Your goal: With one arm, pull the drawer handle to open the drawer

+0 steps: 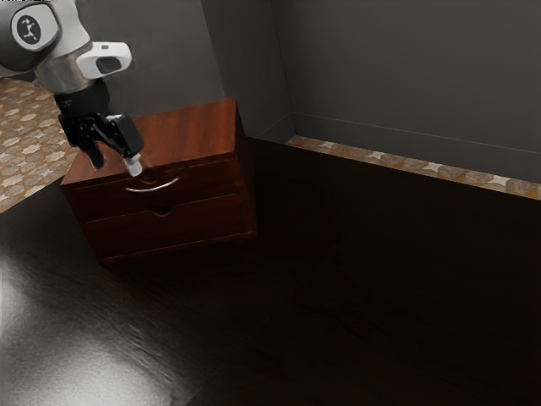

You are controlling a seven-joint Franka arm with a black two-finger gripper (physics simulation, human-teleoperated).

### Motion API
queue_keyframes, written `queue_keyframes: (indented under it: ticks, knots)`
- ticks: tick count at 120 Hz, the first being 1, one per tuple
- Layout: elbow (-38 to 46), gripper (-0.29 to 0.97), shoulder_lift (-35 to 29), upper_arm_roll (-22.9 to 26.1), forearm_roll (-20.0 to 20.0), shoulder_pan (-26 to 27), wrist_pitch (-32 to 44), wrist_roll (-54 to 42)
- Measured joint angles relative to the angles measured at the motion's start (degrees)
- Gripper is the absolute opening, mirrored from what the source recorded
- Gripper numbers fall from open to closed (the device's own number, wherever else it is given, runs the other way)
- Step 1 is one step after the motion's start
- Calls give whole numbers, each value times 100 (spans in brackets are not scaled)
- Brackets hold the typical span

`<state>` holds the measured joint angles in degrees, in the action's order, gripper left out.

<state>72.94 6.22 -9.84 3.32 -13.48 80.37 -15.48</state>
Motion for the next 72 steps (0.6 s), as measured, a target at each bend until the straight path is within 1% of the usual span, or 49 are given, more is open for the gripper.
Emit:
queue_keyframes:
  ticks: [3, 7, 18, 29, 34, 36, 42, 48, 54, 61, 72]
  knots:
    - [-24, 68, 6, -18, 18, -216, -72, -177]
    - [-41, 68, 12, -30, 37, -327, -155, -402]
    - [-70, 68, 21, -34, 73, -136, -328, -963]
    - [-917, 68, -817, -22, 118, 101, -450, -1443]
    - [-987, 68, -1126, -28, 211, 181, -494, -1638]
    - [-960, 68, -1132, -19, 177, 153, -510, -1711]
    - [-878, 68, -886, -8, 9, 43, -552, -1913]
    - [-855, 68, -449, -11, -90, -65, -570, -2156]
    - [-845, 68, -170, -33, -179, -95, -540, -2458]
    - [-849, 68, 179, -56, -235, -129, -509, -2789]
    - [-869, 68, 601, -45, -245, -386, -472, -3252]
